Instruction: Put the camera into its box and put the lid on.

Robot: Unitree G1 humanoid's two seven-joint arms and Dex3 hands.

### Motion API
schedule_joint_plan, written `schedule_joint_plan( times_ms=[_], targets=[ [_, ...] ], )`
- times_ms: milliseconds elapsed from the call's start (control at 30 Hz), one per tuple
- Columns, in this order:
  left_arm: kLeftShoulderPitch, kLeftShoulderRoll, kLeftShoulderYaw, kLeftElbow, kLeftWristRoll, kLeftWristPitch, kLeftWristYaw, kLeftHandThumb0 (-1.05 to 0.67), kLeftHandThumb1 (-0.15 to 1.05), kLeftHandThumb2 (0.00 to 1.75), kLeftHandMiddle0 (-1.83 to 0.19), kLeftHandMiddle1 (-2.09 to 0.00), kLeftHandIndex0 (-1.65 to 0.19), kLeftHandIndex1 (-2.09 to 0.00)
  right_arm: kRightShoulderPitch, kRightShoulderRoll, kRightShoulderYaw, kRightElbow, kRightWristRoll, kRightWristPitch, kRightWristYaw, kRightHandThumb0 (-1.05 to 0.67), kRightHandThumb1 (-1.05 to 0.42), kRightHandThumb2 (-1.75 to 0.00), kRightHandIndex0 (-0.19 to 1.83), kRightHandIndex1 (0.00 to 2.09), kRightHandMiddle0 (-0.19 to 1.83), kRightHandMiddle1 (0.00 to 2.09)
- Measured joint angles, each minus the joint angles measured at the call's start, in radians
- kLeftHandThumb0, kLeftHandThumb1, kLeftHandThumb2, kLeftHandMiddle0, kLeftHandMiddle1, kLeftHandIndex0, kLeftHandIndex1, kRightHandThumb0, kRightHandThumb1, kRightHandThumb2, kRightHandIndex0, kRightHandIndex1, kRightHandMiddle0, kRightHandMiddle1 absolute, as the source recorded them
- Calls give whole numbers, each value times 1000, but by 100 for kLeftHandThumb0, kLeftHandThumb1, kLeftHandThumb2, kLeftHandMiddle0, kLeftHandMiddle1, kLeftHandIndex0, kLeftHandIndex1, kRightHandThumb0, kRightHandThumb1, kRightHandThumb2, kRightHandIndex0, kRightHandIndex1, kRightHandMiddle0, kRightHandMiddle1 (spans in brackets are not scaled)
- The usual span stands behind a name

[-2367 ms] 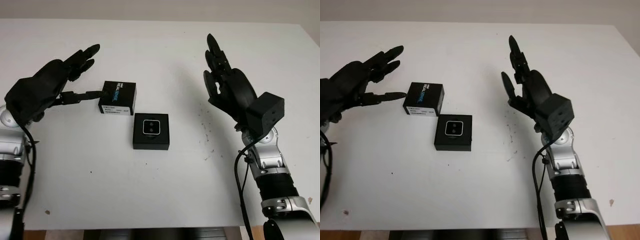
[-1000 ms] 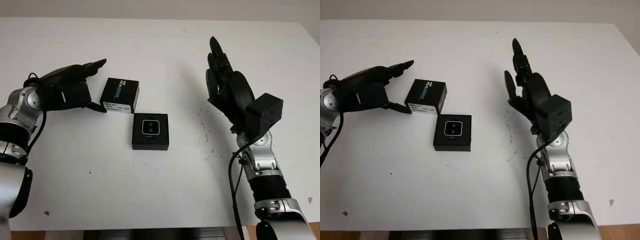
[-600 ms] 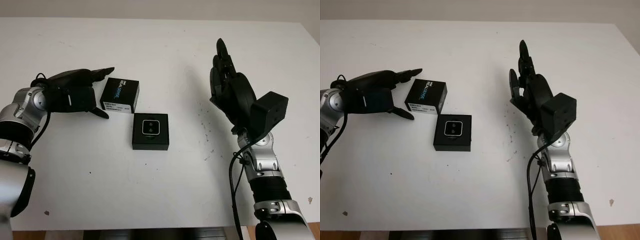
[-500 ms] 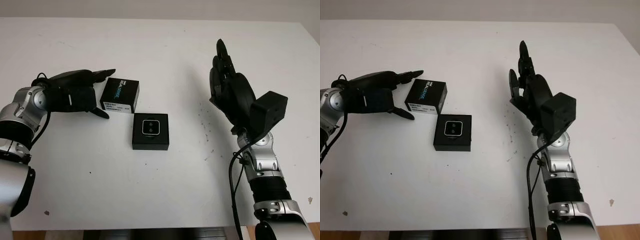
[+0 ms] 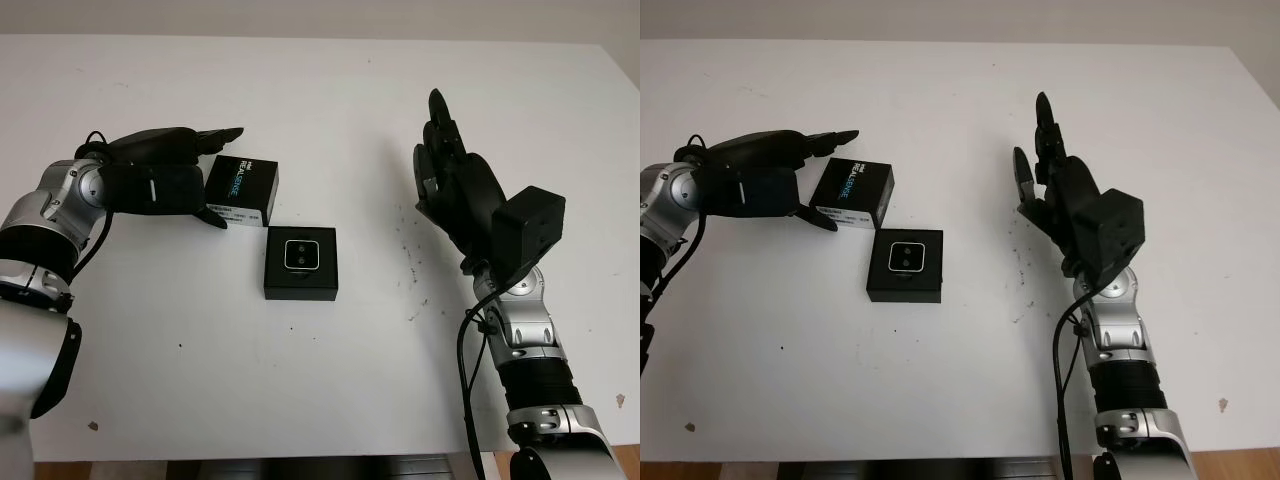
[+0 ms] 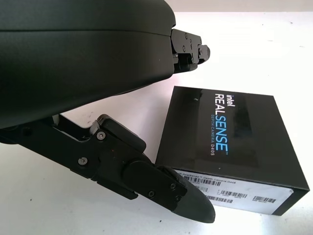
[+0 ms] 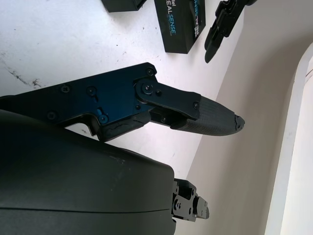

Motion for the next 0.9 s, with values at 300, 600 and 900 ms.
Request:
schedule_joint_plan(
  times_ms=[300, 600, 900],
  targets=[
    [-1, -17, -2, 18, -10, -3, -23, -71, 83, 5, -14, -9, -10, -10, 11, 0, 2, 0, -12, 1, -6, -74, -105, -69, -19, 4, -17, 5],
    [-3, -19, -2, 21, -27, -7, -47, -65, 82, 5, -23, -9, -18, -13, 13, 1, 4, -9, -21, 2, -6, -73, -105, -69, -19, 4, -17, 5],
    [-7, -19, -2, 21, -27, -9, -49, -53, 81, 5, -32, -11, -25, -15, 19, 0, 4, -21, -18, 3, 2, -72, -105, -69, -19, 4, -18, 5]
  ],
)
